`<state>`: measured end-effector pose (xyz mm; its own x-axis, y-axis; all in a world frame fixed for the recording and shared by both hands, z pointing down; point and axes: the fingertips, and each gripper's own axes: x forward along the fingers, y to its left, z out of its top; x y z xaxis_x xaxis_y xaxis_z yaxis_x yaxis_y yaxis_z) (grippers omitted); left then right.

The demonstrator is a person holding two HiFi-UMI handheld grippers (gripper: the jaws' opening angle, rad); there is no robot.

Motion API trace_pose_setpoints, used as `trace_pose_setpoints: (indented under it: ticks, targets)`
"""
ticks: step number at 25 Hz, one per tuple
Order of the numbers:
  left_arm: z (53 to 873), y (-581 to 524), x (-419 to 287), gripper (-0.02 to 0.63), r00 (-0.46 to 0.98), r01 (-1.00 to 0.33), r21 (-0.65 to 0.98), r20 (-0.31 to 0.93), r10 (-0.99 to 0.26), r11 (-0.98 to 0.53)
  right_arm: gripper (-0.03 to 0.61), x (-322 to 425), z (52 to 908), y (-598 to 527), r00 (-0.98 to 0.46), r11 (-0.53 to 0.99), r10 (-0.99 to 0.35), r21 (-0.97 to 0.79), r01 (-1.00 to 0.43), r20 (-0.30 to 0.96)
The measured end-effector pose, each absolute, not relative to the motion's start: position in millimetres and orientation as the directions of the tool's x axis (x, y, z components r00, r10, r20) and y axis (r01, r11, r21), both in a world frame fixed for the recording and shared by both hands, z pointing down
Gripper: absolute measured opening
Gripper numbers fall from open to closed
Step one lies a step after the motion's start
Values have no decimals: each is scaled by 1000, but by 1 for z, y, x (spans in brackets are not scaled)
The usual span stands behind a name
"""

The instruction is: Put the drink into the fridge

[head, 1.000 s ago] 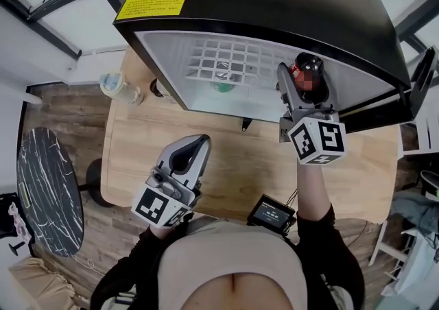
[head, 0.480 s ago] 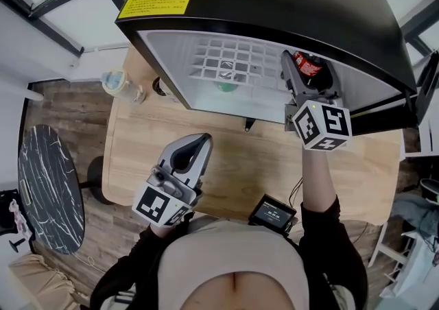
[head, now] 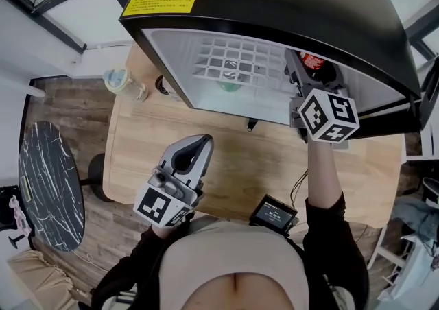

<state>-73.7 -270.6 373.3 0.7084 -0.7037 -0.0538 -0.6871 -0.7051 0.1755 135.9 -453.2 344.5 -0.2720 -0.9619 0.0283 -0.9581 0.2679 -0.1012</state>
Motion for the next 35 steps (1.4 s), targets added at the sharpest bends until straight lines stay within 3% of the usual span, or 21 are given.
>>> trace_pose_setpoints:
  ticks: [13, 35]
  targets:
    - [375, -269, -76, 5, 699, -695, 184, -54, -713, -695, 341, 132, 358, -473, -281, 277, -949, -47, -960, 145]
    - [375, -267, -78, 5, 693, -701, 186, -48, -719, -688, 341, 138, 359, -507, -301, 305, -932, -11, -952, 204]
